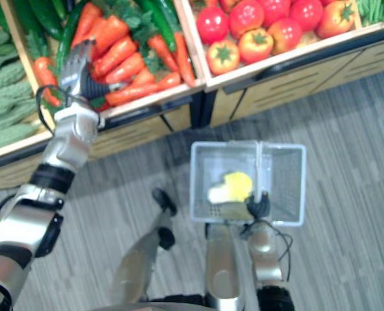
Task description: Pick vegetable in the basket
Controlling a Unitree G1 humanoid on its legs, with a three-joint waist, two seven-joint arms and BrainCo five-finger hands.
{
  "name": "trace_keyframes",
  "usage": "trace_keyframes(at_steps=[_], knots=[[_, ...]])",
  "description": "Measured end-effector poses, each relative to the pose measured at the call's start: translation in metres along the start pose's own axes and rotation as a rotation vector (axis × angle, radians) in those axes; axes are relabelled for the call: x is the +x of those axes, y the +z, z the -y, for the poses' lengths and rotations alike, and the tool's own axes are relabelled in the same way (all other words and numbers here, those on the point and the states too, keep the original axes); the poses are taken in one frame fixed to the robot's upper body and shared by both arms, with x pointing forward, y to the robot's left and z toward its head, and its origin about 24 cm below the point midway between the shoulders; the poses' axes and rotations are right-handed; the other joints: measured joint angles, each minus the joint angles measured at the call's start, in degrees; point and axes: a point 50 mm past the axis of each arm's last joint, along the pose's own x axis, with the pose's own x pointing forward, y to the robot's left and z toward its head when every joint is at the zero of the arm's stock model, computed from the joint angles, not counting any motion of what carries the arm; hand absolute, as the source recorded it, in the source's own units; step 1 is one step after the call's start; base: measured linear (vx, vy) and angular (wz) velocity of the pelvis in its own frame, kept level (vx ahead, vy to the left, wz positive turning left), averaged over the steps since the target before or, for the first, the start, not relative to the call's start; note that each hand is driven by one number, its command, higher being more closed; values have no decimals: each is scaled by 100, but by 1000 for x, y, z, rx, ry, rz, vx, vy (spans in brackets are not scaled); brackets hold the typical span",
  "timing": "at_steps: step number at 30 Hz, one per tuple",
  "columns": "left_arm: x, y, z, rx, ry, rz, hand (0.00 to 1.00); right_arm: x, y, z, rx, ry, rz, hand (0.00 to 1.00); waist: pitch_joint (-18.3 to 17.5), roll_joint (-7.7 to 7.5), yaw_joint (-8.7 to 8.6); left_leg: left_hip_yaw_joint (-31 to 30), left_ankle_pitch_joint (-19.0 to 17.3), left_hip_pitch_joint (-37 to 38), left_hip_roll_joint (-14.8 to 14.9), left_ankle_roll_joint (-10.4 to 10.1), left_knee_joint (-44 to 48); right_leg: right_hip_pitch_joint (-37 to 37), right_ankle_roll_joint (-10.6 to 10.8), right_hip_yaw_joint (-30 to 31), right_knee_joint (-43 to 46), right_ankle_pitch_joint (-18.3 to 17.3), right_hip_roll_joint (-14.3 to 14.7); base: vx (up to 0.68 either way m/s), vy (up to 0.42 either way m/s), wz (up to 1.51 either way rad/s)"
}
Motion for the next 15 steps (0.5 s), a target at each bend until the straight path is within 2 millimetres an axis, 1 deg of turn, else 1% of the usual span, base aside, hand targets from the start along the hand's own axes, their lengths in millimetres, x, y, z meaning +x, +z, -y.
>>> trace_keyframes(at_steps=[3, 4, 7, 9, 11, 14, 15], knots=[[8, 2, -4, 37, 14, 2, 100, -1, 4, -4, 30, 17, 21, 100, 4, -7, -7, 226, -48, -18, 22, 32, 0, -66, 1, 43, -14, 2, -2, 58, 28, -16], [12, 1, -4, 73, 4, -4, 100, -1, 7, -5, 42, 24, 31, 100, 11, -19, -7, 320, -75, -22, 34, 28, 0, -90, 2, 91, -40, 4, 11, 68, 27, -19], [23, 8, -12, 130, 12, 19, 100, -2, 10, -5, 59, 26, 42, 100, 14, -24, -17, 486, -91, -102, 87, 19, 2, -143, 35, 127, -174, 30, 48, 66, 10, -12], [23, 10, -11, 169, -8, 39, 100, -2, 10, -4, 76, 26, 38, 100, 14, -24, -20, 534, -92, -96, 101, 22, 3, -138, 57, 143, -207, 46, 62, 91, 0, -9], [25, 13, -11, 208, -11, 63, 100, -2, 11, -4, 86, 25, 40, 100, 13, -24, -13, 594, -63, -93, 115, 70, 4, -134, 72, 157, -243, 55, 77, 111, -10, -8], [28, 15, -15, 218, -3, 84, 100, -2, 15, -5, 93, 43, 60, 100, 13, -23, 15, 623, -52, -72, 228, 79, 5, -51, 58, 153, -410, 186, 195, 133, -45, -10], [28, 18, -14, 248, -6, 102, 100, -2, 18, -3, 95, 39, 73, 100, 13, -24, 14, 628, -52, 4, 264, 78, 5, 30, 50, 147, -431, 214, 234, 151, -70, -4]])
